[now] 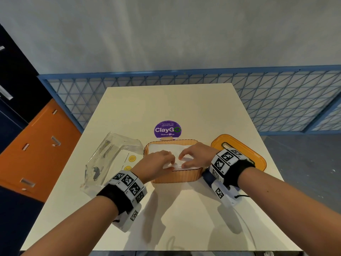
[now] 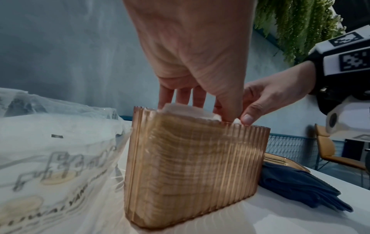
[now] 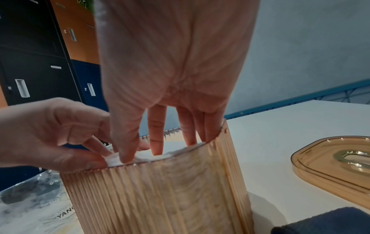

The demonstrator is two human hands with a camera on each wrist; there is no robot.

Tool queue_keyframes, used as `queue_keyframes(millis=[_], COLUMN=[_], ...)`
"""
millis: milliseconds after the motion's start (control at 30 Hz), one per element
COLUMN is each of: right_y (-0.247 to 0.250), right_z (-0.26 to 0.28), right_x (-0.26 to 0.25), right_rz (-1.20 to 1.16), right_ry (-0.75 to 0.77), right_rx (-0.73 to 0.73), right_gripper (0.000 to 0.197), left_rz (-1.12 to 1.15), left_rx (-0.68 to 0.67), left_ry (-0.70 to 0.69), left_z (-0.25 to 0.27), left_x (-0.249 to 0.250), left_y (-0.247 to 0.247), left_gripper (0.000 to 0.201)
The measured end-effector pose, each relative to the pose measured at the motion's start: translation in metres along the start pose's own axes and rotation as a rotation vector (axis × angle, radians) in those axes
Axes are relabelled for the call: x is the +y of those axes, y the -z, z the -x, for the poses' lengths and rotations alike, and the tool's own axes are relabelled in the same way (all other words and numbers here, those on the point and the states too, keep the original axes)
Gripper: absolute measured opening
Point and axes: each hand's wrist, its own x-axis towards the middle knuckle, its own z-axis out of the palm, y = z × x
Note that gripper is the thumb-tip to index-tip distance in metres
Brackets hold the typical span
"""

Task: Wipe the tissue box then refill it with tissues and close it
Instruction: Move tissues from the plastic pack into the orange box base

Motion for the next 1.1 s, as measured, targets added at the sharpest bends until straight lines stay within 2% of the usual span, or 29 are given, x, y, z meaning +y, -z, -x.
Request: queue_keyframes(millis=[267, 500, 633, 767, 900, 1100], right_y=[0.004, 0.005, 0.005, 0.003, 0.004, -0.001], right_z=[0.002, 0.007, 0.009, 0.006, 0.006, 0.005], right_x=[-0.002, -0.004, -0.006, -0.005, -0.005, -0.005], right_rz=[-0.009, -0.081, -0.024, -0.003, 0.001, 0.057], right_ry=[0.003, -0.002, 0.01, 0.012, -0.017, -0.024], right_rx=[-0.025, 0.008, 0.015, 0.08, 0.095, 0.089], right_gripper=[0.042, 0.037, 0.032, 0.017, 0.012, 0.032], left_rz=[0.09, 0.213, 0.234, 0.198, 0.164, 0.078], left_rx=[0.05, 0.07, 0.126, 0.083, 0.017, -0.033], left_ry=[0.033, 0.155, 0.211, 0.234, 0.175, 0.147], left_z=[-0.005, -0.014, -0.02, -0.019, -0.01, -0.007], left_x=[-0.004, -0.009, -0.009, -0.008, -0.013, -0.021], left_y=[0.0, 0.004, 0.002, 0.001, 0.002, -0.007], left_gripper=[0.019, 0.018, 0.017, 0.018, 0.023, 0.038])
